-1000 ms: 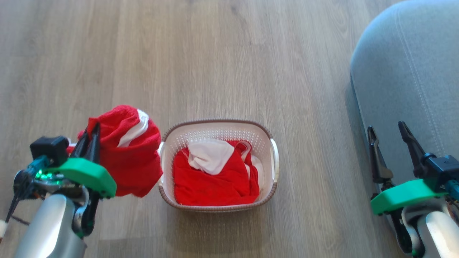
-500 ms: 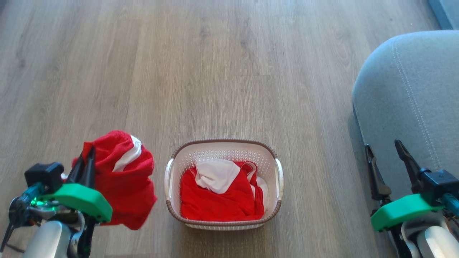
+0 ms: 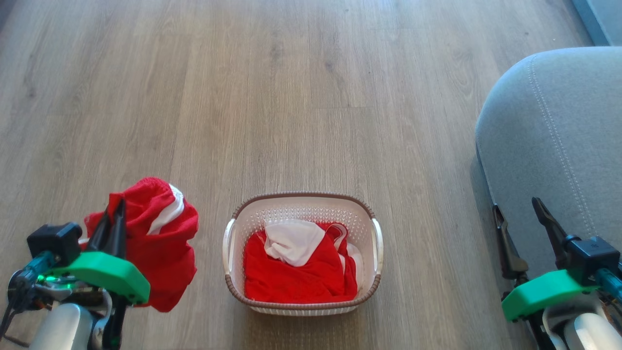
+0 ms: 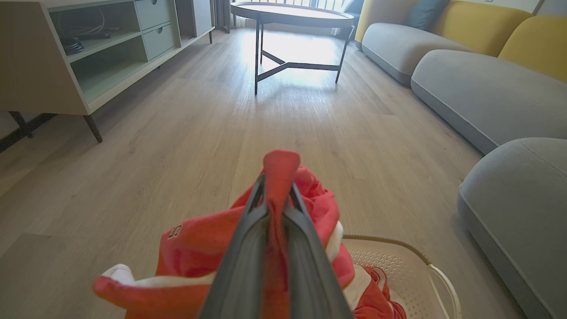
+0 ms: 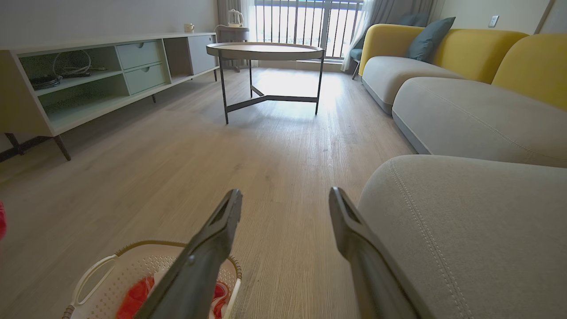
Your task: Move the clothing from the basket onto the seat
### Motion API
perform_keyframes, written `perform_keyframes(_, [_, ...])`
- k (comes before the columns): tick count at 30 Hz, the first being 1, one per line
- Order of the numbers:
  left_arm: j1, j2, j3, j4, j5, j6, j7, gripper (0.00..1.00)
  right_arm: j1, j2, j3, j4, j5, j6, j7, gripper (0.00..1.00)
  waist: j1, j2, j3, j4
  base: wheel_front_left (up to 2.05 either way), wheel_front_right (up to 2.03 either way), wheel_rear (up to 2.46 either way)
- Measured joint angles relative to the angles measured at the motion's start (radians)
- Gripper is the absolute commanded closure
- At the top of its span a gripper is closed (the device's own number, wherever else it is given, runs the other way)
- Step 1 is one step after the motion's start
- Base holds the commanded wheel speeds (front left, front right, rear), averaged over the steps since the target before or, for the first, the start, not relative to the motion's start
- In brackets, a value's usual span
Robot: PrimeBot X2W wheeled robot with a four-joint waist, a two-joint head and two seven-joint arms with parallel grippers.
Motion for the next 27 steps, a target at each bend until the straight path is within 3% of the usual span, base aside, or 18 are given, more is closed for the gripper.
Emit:
perform_keyframes(22, [0.0,0.012,-0.007,-0.04,-0.002,0.013,0.017,1.0,-0.001,0.0,0.007,0.013,0.0,0.0,0.0,0.0,0.0001,0.0,-0.001,-0.003,0.0,0.0,0.0])
perform_keyframes(27, [0.0,0.012,-0.011,-0.064,-0.009,0.013,0.019,1.0,-0.011,-0.002,0.056,0.019,0.0,0.0,0.0,0.0,0.0001,0.0,-0.001,-0.008,0.0,0.0,0.0])
